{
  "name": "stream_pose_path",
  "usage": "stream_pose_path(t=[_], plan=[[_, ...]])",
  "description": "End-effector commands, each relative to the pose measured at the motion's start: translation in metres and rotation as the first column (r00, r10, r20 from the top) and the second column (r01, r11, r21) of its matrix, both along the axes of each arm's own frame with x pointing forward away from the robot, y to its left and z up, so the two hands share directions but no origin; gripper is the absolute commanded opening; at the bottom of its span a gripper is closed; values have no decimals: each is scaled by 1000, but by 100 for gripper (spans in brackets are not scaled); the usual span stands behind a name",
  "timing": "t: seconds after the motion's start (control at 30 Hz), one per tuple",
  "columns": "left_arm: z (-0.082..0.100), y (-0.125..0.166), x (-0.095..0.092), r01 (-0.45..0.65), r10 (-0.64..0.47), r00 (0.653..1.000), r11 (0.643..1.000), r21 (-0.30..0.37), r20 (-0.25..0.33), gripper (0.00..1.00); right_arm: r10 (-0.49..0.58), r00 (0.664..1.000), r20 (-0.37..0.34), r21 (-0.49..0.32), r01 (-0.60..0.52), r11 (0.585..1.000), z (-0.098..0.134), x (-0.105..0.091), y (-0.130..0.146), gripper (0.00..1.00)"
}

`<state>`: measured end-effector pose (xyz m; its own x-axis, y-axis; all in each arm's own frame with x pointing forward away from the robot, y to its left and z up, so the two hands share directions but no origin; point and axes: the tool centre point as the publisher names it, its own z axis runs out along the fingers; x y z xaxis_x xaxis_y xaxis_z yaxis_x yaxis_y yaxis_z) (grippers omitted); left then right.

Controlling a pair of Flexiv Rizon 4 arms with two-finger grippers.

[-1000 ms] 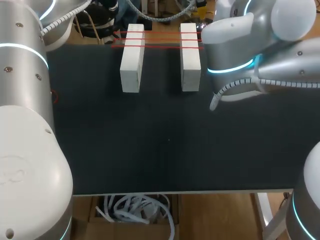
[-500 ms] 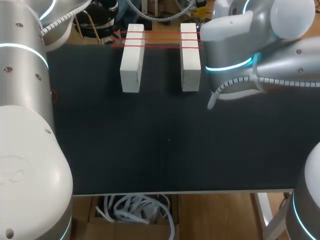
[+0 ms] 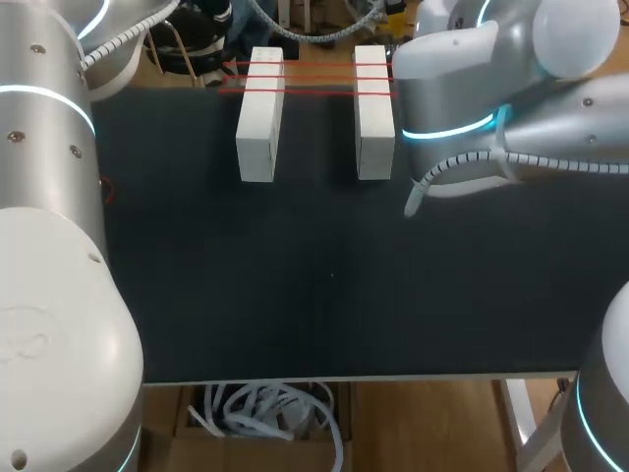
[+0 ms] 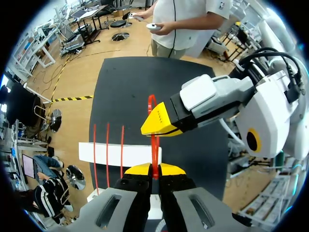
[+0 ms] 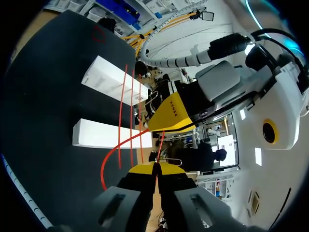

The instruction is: Grab the tape and strap the tape.

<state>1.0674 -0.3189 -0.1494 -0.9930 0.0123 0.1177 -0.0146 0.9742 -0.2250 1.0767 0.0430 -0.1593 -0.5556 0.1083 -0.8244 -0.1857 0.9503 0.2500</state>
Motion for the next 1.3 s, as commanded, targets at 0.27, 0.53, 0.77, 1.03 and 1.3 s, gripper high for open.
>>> stream_pose_path(t=[0.27,0.53,0.77,1.03,1.3], plan=[[1,-1,1,1,-1,1000,1000,5,-3,0,36,999,-13,14,-35,999,6,1,-2,0],[1,-1,1,1,-1,1000,1000,5,-3,0,54,998,-16,21,-53,998,6,1,-1,0],[1,-1,1,1,-1,1000,1000,5,-3,0,67,997,-21,33,-67,997,5,0,4,0],[1,-1,1,1,-1,1000,1000,5,-3,0,83,996,-23,45,-82,996,6,-2,8,0],[1,-1,1,1,-1,1000,1000,5,-3,0,93,995,-24,53,-92,994,6,-2,10,0]])
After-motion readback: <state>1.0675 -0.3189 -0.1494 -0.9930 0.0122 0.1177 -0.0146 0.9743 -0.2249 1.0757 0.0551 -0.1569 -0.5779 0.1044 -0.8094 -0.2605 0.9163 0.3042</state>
